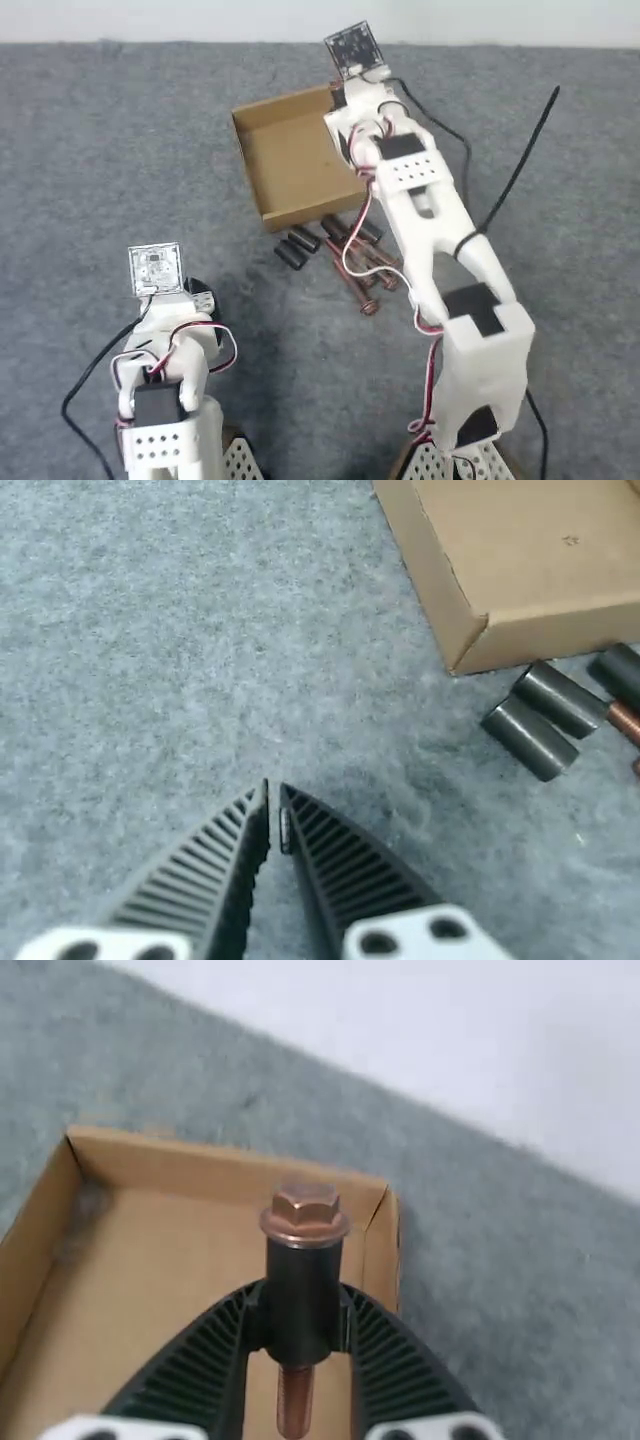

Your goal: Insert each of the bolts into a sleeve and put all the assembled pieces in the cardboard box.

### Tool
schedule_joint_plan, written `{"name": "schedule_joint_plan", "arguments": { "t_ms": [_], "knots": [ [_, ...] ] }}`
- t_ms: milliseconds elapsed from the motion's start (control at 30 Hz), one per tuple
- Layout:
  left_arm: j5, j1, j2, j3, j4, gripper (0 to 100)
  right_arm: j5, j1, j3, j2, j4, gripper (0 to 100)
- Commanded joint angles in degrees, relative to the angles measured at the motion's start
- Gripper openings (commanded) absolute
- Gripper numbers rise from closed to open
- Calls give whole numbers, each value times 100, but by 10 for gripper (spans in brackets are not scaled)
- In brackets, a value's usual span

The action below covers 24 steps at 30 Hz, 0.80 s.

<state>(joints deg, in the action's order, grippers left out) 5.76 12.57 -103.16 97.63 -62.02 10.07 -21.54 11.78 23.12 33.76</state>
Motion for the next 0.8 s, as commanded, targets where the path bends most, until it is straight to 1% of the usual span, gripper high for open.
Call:
{"name": "schedule_joint_plan", "arguments": {
  "t_ms": [0,167,367,433,533,600,667,767],
  "knots": [
    [-70,26,-53,-101,26,12,97,4,976,84,725,6],
    [-70,18,-53,-101,26,12,97,4,1380,514,1262,6],
    [-70,18,-53,-101,26,12,105,92,1424,866,1314,8],
    [-70,9,-53,-101,26,12,105,110,1424,910,1367,37],
    [-70,18,-53,-101,123,12,105,127,1424,945,1798,128],
    [-70,18,-53,-101,132,12,105,127,1424,910,1930,151],
    [-70,18,-53,-101,132,12,105,136,1451,884,1921,133],
    [-70,18,-53,-101,132,12,97,145,1582,796,1956,76]
  ]
}}
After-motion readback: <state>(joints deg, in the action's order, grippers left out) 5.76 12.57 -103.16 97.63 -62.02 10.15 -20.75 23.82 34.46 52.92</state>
